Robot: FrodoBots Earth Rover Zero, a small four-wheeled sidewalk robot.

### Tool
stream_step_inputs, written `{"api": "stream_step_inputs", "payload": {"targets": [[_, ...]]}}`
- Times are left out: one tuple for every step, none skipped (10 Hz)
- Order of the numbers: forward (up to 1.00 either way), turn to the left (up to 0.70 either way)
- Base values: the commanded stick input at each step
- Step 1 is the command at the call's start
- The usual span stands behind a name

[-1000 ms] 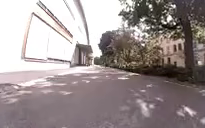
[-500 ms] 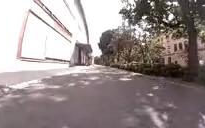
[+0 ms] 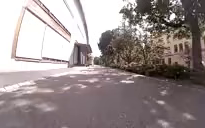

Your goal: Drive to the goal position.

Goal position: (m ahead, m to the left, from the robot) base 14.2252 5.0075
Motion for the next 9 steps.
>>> {"api": "stream_step_inputs", "payload": {"targets": [[0.85, 0.0], [0.85, 0.0], [0.85, 0.0], [0.85, 0.0], [0.85, 0.0], [0.85, 0.0], [0.85, 0.0], [0.85, 0.0], [0.85, 0.0]]}}
